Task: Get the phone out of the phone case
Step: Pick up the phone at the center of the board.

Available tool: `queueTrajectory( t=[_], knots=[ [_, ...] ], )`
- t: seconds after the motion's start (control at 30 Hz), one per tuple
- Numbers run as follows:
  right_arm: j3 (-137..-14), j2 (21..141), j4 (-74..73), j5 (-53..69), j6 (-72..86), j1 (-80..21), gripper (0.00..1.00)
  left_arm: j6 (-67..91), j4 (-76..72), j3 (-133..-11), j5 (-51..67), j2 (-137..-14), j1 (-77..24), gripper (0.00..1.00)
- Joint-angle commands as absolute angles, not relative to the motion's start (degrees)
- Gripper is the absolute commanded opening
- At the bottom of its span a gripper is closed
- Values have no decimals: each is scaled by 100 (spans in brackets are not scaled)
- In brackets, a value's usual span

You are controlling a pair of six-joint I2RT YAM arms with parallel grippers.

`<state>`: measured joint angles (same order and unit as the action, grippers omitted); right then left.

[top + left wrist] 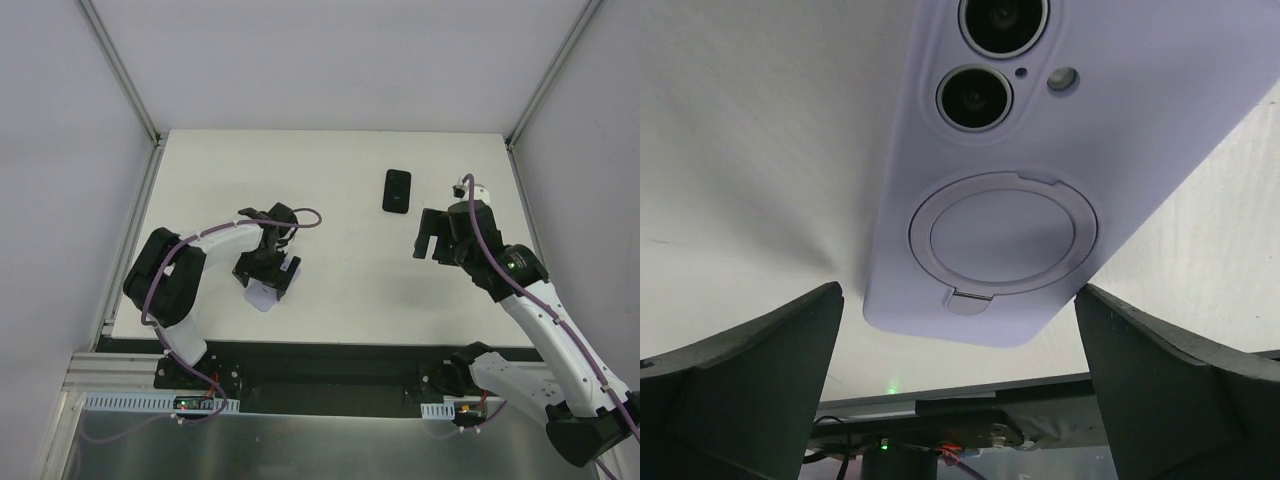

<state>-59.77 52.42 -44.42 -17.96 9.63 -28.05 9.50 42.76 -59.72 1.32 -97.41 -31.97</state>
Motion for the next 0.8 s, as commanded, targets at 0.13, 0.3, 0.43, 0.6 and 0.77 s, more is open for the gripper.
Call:
queueTrajectory(
  t=[0.13, 0.3, 0.43, 0.6, 0.77],
  knots=[
    [-6047, 5177, -4544, -1846, 1072, -2821, 96, 861, 4351, -6135, -141, -9949, -3384, 99],
    [-6047, 5203, -4544, -1837, 1090, -2821, 96, 1002, 4202, -6073, -132, -10055, -3586, 99],
    [-6047, 5194, -4553, -1819, 1125, -2821, 96, 1090, 4061, -5951, -106, -10108, -3639, 98],
    [-5986, 5107, -4570, -1863, 1125, -2821, 96, 1134, 3973, -5871, -17, -10020, -3639, 70],
    [-5924, 5080, -4570, -1758, 1186, -2821, 96, 1230, 3973, -6011, 237, -9634, -3639, 59]
  ],
)
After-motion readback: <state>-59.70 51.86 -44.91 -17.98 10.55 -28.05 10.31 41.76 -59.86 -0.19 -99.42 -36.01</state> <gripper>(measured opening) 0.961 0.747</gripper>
